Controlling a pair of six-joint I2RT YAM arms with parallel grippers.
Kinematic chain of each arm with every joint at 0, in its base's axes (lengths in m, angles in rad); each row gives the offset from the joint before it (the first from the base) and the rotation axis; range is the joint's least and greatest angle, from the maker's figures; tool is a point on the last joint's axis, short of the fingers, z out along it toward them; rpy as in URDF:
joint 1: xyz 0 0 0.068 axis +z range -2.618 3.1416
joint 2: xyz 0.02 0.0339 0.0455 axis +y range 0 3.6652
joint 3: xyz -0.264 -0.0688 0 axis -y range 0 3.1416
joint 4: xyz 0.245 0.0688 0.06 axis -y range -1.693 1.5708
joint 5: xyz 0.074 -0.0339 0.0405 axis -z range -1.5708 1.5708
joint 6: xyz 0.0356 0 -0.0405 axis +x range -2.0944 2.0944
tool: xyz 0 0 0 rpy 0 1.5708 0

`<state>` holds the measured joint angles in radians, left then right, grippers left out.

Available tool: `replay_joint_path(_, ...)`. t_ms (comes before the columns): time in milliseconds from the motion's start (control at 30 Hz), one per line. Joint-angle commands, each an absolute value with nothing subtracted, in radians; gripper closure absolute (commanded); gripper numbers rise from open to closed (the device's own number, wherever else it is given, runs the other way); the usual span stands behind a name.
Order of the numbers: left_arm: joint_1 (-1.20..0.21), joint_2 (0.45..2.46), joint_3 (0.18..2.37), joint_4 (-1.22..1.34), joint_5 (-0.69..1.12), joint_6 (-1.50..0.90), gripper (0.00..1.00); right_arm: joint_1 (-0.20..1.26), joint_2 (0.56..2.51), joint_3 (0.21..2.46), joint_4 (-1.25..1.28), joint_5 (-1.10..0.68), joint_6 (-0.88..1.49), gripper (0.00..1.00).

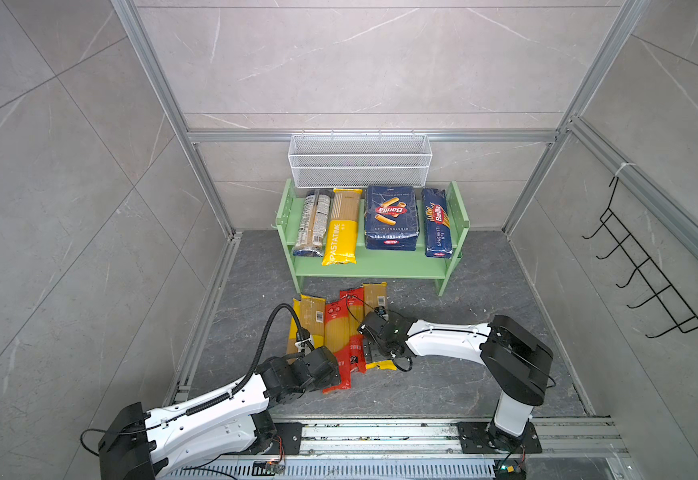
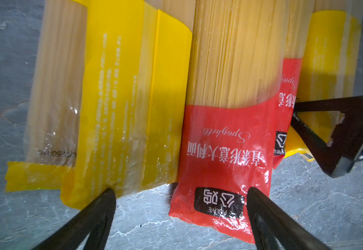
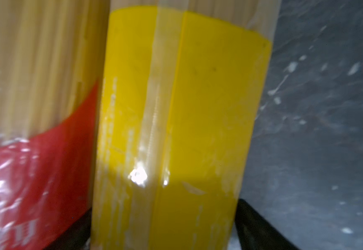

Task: Arrange pasta packages on shelves
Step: Pick up the pasta bag from the center of the table.

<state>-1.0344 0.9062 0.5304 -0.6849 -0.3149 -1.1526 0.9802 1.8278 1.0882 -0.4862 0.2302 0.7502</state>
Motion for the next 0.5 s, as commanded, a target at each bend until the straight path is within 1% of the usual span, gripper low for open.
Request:
replay_joint_path(0, -1.037, 0.899, 0.532, -0.735, -0.353, -1.158, 0.03, 0.984, 1.888, 1.105, -0.549, 0.25, 0.76, 0.18)
replay_joint_path(67, -1.037, 0.897, 0.533, -0.74, -0.354, -1.157, 0.03, 0.983, 1.901, 1.106, -0.545, 0.247, 0.76, 0.27)
replay_joint_path(233, -1.037, 0.867, 0.523, -0.765, -0.36, -1.171, 0.03, 0.985, 1.892, 1.082, -0.554, 0.237, 0.77, 0.61)
replay_joint_path(367, -1.037, 0.842, 0.532, -0.8, -0.383, -1.173, 0.03, 0.986, 1.822, 1.007, -0.53, 0.221, 0.785, 0.81)
replay_joint_path(433, -1.036, 0.84, 0.546, -0.816, -0.396, -1.167, 0.03, 0.989, 1.773, 0.963, -0.515, 0.209, 0.792, 0.96)
replay_joint_path(467, -1.036, 0.841, 0.554, -0.821, -0.399, -1.164, 0.03, 0.988, 1.754, 0.941, -0.505, 0.204, 0.796, 1.0)
